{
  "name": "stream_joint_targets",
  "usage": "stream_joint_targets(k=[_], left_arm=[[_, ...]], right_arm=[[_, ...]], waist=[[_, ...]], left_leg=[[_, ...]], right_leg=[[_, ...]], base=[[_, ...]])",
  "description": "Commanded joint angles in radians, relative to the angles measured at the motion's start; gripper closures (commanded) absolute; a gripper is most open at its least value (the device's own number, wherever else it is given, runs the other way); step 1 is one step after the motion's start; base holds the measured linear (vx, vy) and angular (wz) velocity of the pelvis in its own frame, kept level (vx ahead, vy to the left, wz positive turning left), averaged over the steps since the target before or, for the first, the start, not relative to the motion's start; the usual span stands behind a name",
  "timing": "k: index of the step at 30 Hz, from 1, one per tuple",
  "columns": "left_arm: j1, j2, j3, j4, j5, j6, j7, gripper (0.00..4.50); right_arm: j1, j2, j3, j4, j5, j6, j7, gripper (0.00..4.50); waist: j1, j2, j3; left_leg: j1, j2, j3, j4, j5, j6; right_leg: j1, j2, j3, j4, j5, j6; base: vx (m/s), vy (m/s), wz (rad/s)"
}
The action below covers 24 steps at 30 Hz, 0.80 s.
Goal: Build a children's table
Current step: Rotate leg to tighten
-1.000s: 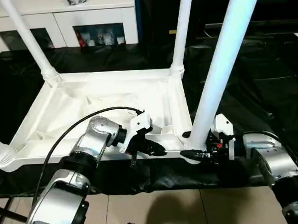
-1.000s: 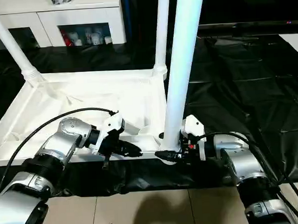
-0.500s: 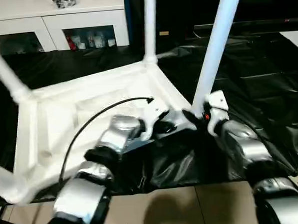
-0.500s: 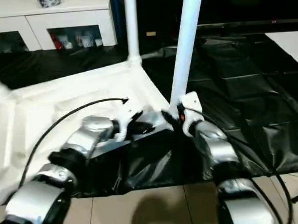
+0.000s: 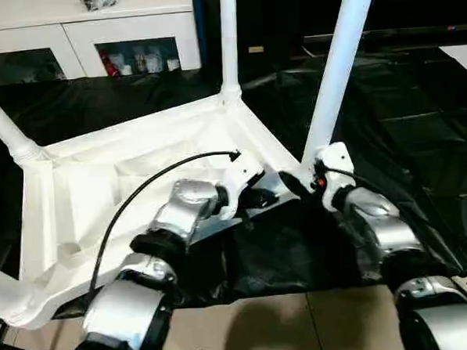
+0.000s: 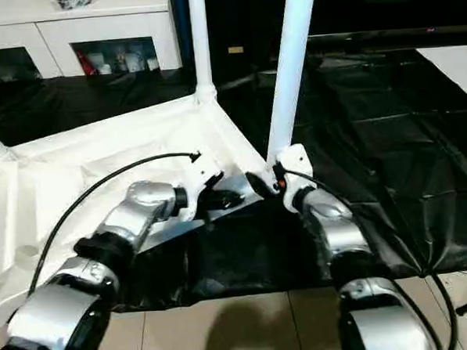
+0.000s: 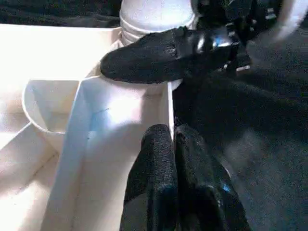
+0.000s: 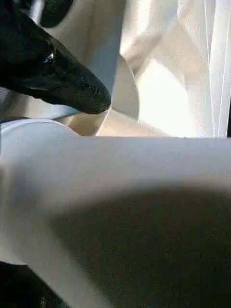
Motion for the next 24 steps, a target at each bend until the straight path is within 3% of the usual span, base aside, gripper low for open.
stream_joint_targets(k=[1,4,5,9,11,12,15,17,24], left_arm=[[-0.003,-0.017,-0.04,-0.062,-0.042,-0.038,-0.121,4.5],[0.006,0.004,-0.046,-0.08,-0.052,-0.04,-0.178,4.5],[0.011,0.014,-0.048,-0.09,-0.058,-0.042,-0.212,4.5],[0.019,0.035,-0.055,-0.109,-0.065,-0.044,-0.275,4.5],[0.024,0.052,-0.062,-0.117,-0.068,-0.042,-0.311,4.5],[0.026,0.059,-0.066,-0.12,-0.07,-0.038,-0.327,4.5],[0.034,0.088,-0.078,-0.138,-0.078,-0.02,-0.396,4.5],[0.035,0.093,-0.079,-0.14,-0.078,-0.019,-0.406,4.5],[0.039,0.101,-0.07,-0.142,-0.074,-0.02,-0.4,4.5]], right_arm=[[0.032,0.006,0.094,-0.01,-0.015,0.008,0.156,0.56],[0.058,-0.024,0.113,-0.052,0.005,0.004,0.263,0.56],[0.071,-0.04,0.122,-0.072,0.015,0.004,0.316,0.56],[0.104,-0.078,0.146,-0.126,0.038,0.008,0.44,0.56],[0.129,-0.107,0.164,-0.167,0.053,0.017,0.523,0.56],[0.137,-0.117,0.17,-0.182,0.06,0.023,0.554,0.9],[0.17,-0.157,0.192,-0.245,0.078,0.057,0.649,0.9],[0.177,-0.166,0.198,-0.258,0.081,0.066,0.667,0.97],[0.188,-0.157,0.187,-0.278,0.087,0.086,0.659,1.58]], waist=[[0.005,-0.019,-0.069],[0.012,-0.018,-0.067],[0.016,-0.018,-0.064],[0.019,-0.015,-0.06],[0.023,-0.012,-0.06],[0.024,-0.013,-0.06],[0.033,-0.013,-0.064],[0.037,-0.012,-0.064],[0.037,-0.015,-0.064]], left_leg=[[0.018,0.149,-0.073,-0.069,-0.105,0.119],[0.018,0.149,-0.072,-0.068,-0.119,0.127],[0.019,0.15,-0.073,-0.07,-0.148,0.116],[0.024,0.156,-0.077,-0.079,-0.196,0.082],[0.03,0.157,-0.076,-0.082,-0.205,0.062],[0.029,0.157,-0.077,-0.082,-0.205,0.062],[0.027,0.156,-0.077,-0.079,-0.175,0.07],[0.026,0.157,-0.077,-0.078,-0.168,0.079],[0.029,0.157,-0.078,-0.081,-0.187,0.049]], right_leg=[[0.047,-0.137,0.074,-0.045,0.049,-0.281],[0.044,-0.138,0.075,-0.052,0.009,-0.277],[0.044,-0.137,0.075,-0.058,-0.051,-0.268],[0.04,-0.135,0.078,-0.067,-0.133,-0.254],[0.037,-0.134,0.079,-0.067,-0.128,-0.256],[0.039,-0.134,0.08,-0.066,-0.122,-0.256],[0.042,-0.138,0.08,-0.06,-0.074,-0.261],[0.039,-0.138,0.079,-0.059,-0.062,-0.264],[0.038,-0.139,0.079,-0.062,-0.102,-0.26]], base=[[0.0,0.0,0.0],[0.0,0.0,0.0],[0.0,0.0,0.0],[0.0,0.0,0.0],[0.0,0.0,0.0],[0.0,0.0,0.0],[0.0,0.0,0.0],[0.0,0.0,0.0],[0.0,0.0,0.0]])
